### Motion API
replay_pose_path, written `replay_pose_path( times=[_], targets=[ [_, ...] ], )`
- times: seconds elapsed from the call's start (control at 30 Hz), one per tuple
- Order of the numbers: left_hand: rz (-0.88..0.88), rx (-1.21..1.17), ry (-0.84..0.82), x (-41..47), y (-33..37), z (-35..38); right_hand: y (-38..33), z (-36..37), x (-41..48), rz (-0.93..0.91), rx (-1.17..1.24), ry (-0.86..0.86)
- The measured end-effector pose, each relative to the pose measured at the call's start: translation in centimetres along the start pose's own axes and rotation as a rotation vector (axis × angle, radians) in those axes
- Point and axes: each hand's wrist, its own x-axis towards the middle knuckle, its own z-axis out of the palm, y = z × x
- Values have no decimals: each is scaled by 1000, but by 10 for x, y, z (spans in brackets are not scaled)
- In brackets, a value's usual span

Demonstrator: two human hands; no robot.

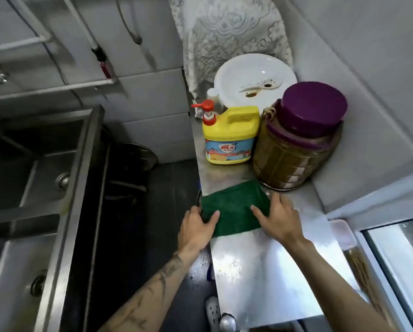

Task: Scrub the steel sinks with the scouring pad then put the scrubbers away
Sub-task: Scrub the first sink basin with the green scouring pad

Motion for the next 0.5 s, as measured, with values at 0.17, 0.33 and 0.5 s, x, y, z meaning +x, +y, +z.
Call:
replay_pose_path(
  times=[0.17,0.33,0.5],
  targets=[
    [-146,-177,127,1,13,16,-13,2,17,148,158,-65],
    [-251,-335,116,2,18,24,-25,7,19,180,221,-59],
    [-189,-493,152,-5,8,11,-42,2,5,19,282,14]
  ],
)
